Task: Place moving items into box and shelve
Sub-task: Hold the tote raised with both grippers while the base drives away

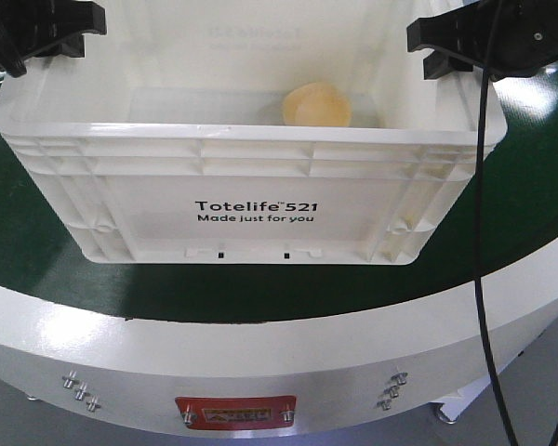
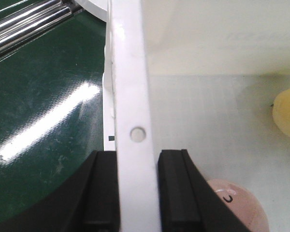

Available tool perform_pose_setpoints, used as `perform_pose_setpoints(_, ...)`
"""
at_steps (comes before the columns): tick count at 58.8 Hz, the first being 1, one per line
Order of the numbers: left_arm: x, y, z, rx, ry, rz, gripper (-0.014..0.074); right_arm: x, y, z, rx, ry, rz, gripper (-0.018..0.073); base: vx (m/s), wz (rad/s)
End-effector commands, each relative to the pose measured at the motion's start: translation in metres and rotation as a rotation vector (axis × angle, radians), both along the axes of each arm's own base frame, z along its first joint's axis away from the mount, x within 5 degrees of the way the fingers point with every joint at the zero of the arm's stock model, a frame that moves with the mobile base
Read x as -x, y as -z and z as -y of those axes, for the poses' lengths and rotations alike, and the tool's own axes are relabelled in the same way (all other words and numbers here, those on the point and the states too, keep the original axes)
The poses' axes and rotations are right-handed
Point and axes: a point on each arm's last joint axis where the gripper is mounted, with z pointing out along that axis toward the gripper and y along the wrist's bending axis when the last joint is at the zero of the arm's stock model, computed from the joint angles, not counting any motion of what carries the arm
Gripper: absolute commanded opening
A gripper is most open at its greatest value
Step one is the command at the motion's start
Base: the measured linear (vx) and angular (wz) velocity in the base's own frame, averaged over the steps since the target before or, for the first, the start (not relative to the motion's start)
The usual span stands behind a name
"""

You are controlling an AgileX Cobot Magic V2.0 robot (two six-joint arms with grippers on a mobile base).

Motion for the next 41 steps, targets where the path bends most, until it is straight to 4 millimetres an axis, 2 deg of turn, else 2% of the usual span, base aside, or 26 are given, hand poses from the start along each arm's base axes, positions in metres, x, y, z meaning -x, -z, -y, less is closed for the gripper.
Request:
perform_pose_setpoints(1,0.0095,-0.0388,-0.0032,0.015,0.015,0.216,-0.0022,0.0118,-0.0416,0.0046,-0.044,-0.005,0.208,-0.0013,0.0,0.0)
perform_pose_setpoints(14,0.01,-0.0381,-0.0024,0.03,0.016,0.206,-0.0022,0.0194,-0.05,0.0065,-0.051,-0.005,0.238,-0.0013,0.0,0.0)
perform_pose_setpoints(41,0.0088,-0.0372,-0.0021,0.028,0.017,0.205,-0.0022,0.0198,-0.0505,0.005,-0.08,-0.003,0.235,-0.0013,0.0,0.0)
